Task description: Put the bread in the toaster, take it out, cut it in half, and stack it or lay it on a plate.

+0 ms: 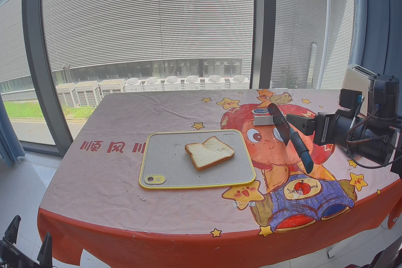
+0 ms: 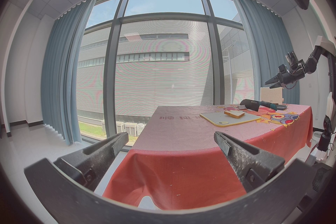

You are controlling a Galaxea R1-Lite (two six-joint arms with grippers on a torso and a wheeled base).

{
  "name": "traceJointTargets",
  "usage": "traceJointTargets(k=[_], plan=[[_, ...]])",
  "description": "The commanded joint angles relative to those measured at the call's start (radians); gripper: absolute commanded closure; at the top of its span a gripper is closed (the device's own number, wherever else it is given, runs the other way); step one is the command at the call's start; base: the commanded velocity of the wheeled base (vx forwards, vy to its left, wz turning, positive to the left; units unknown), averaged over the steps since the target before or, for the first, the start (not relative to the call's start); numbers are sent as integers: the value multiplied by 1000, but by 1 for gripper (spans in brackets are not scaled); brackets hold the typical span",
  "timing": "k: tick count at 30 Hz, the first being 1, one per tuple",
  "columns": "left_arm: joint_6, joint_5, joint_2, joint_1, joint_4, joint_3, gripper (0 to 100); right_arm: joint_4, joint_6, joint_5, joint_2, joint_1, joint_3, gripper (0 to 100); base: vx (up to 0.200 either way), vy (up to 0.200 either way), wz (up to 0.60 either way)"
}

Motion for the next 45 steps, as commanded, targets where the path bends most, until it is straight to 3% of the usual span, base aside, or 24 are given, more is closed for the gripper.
traceJointTargets(k=[1,45], plan=[[0,1,-16,0,0,18,0,-2,0,0,10,0,1,0,0,0,0],[0,1,-16,0,0,18,0,0,-20,-3,129,-60,18,0,0,0,0]])
